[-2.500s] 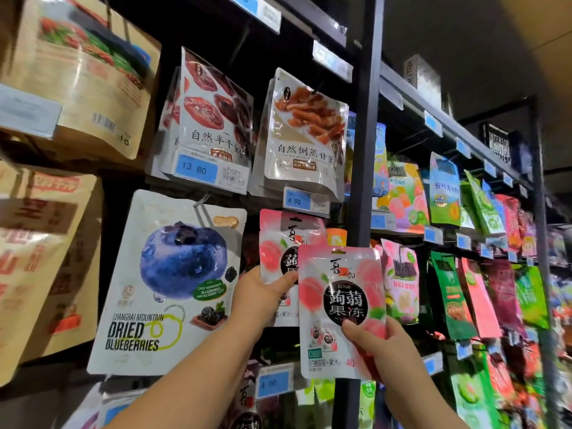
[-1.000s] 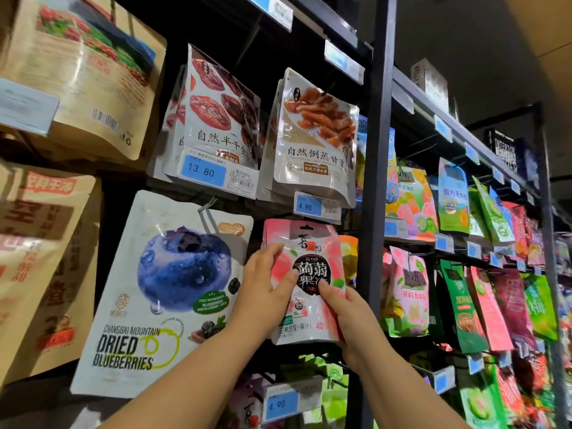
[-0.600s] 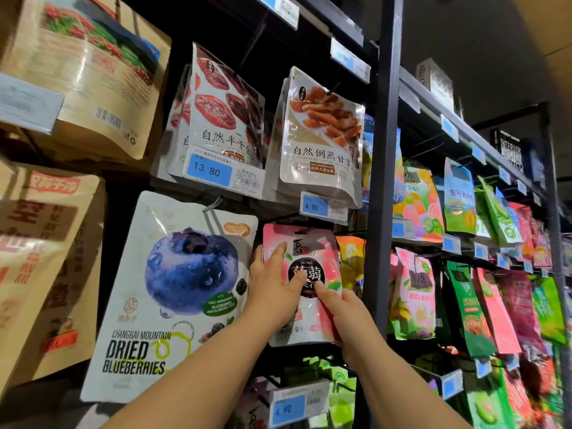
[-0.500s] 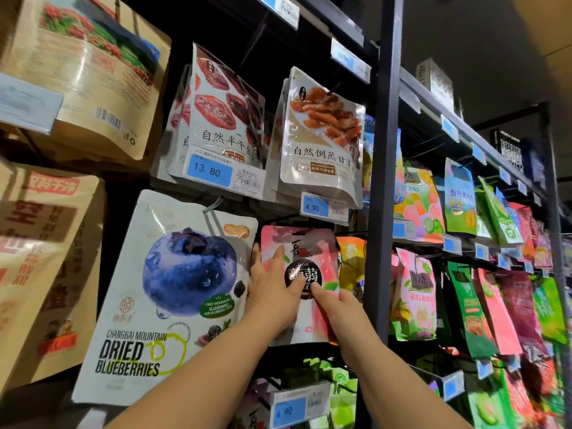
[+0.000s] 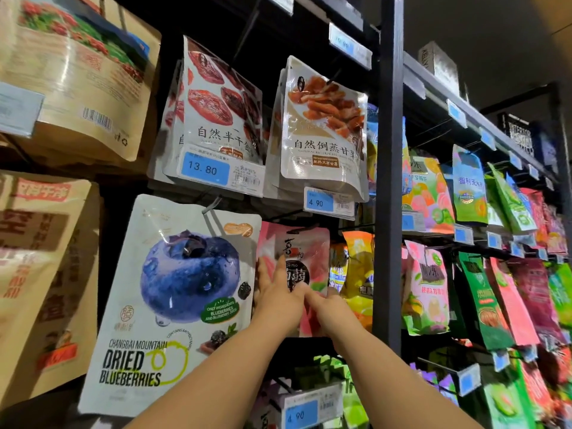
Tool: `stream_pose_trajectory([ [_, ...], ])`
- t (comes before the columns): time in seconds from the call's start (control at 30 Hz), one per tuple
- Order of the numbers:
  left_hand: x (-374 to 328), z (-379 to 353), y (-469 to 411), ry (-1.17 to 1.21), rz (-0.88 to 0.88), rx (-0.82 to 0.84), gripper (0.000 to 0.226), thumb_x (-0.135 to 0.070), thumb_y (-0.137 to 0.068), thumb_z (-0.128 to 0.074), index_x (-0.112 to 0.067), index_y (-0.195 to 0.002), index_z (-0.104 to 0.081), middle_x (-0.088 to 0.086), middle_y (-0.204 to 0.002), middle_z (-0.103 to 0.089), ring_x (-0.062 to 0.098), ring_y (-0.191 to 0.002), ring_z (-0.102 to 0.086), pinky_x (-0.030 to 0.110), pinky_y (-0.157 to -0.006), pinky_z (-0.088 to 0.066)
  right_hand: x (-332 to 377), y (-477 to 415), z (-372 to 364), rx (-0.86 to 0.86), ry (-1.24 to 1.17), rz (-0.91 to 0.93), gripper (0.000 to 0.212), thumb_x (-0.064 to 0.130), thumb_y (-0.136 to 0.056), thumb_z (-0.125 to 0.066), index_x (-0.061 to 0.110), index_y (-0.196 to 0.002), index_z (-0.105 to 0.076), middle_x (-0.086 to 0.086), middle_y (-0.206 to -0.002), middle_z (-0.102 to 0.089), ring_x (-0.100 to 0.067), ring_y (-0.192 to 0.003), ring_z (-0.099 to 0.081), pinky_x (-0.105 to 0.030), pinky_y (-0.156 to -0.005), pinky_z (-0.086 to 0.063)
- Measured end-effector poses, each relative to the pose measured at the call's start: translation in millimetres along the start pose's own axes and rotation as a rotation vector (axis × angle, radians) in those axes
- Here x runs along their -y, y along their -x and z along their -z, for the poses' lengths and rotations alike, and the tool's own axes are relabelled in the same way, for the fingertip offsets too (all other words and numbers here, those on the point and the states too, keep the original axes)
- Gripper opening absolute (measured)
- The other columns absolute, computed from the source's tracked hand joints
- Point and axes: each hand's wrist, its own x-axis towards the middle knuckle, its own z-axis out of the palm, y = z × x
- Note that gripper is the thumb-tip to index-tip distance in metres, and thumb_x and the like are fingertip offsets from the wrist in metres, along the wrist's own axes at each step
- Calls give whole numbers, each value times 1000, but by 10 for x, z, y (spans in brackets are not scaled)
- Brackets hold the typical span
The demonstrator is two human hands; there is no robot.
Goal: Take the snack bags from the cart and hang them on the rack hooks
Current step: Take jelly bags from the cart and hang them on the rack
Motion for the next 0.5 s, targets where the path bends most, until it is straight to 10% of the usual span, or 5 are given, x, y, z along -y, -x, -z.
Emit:
stream_pose_trajectory([
  [0.5, 104, -183, 576, 68, -73, -7, 57, -38, -101, -38, -25, -152, -16, 0, -161, 8, 15, -148, 8, 34, -117, 0, -271, 626, 346, -155, -89, 183, 15, 42, -98, -44, 33, -95, -55, -5, -108, -66, -24, -101, -62, -51, -98, -47],
])
